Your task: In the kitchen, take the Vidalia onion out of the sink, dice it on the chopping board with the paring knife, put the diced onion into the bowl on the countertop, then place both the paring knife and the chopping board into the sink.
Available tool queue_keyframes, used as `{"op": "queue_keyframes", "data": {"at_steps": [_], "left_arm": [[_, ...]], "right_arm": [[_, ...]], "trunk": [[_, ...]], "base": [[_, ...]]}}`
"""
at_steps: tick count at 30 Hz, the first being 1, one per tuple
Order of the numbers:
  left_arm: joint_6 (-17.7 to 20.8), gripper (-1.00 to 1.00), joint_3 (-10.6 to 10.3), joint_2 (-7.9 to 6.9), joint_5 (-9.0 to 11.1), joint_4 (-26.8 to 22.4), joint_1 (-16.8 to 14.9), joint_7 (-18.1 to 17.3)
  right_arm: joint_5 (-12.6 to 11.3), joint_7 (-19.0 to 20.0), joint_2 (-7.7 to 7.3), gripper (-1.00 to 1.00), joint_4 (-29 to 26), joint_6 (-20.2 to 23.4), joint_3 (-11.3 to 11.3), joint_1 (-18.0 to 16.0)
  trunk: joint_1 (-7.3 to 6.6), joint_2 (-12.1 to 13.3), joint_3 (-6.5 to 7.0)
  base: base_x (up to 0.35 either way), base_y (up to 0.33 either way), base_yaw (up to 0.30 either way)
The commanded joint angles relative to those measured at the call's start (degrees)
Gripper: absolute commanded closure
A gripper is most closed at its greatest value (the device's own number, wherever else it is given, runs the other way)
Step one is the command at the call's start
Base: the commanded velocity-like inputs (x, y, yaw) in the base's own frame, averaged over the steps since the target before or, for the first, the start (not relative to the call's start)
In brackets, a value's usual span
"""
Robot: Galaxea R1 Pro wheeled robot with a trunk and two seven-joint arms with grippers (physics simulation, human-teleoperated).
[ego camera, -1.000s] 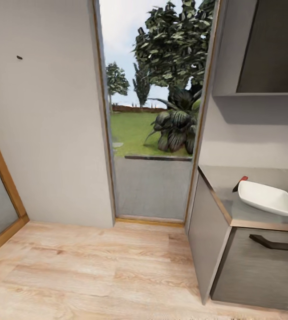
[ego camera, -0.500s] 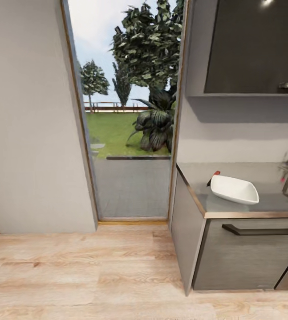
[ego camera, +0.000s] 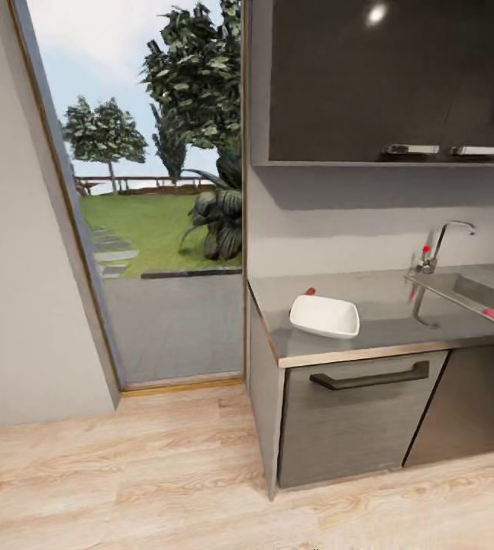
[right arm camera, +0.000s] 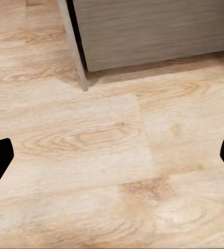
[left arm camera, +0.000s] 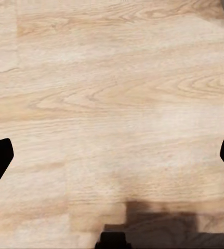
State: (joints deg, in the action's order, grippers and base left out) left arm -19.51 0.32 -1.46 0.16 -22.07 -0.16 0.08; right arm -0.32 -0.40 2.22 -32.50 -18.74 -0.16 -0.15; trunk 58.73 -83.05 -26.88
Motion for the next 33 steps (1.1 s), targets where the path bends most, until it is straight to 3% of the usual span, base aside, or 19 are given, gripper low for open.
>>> {"op": "queue_keyframes", "data": {"at_steps": [1, 33], "left_arm": [[-0.2, -1.00, 0.0, 0.01, 0.0, 0.0, 0.0, 0.0], [-0.1, -1.00, 0.0, 0.05, -0.1, 0.0, 0.0, 0.0]], "right_arm": [[0.0, 0.0, 0.01, -1.00, 0.0, -0.1, 0.0, 0.0], [0.0, 0.0, 0.00, -1.00, 0.0, -0.1, 0.0, 0.0]], "trunk": [[0.00, 0.0, -0.05], [0.00, 0.0, -0.05]], "base": [[0.000, -0.304, -0.274], [0.009, -0.304, -0.274]]}}
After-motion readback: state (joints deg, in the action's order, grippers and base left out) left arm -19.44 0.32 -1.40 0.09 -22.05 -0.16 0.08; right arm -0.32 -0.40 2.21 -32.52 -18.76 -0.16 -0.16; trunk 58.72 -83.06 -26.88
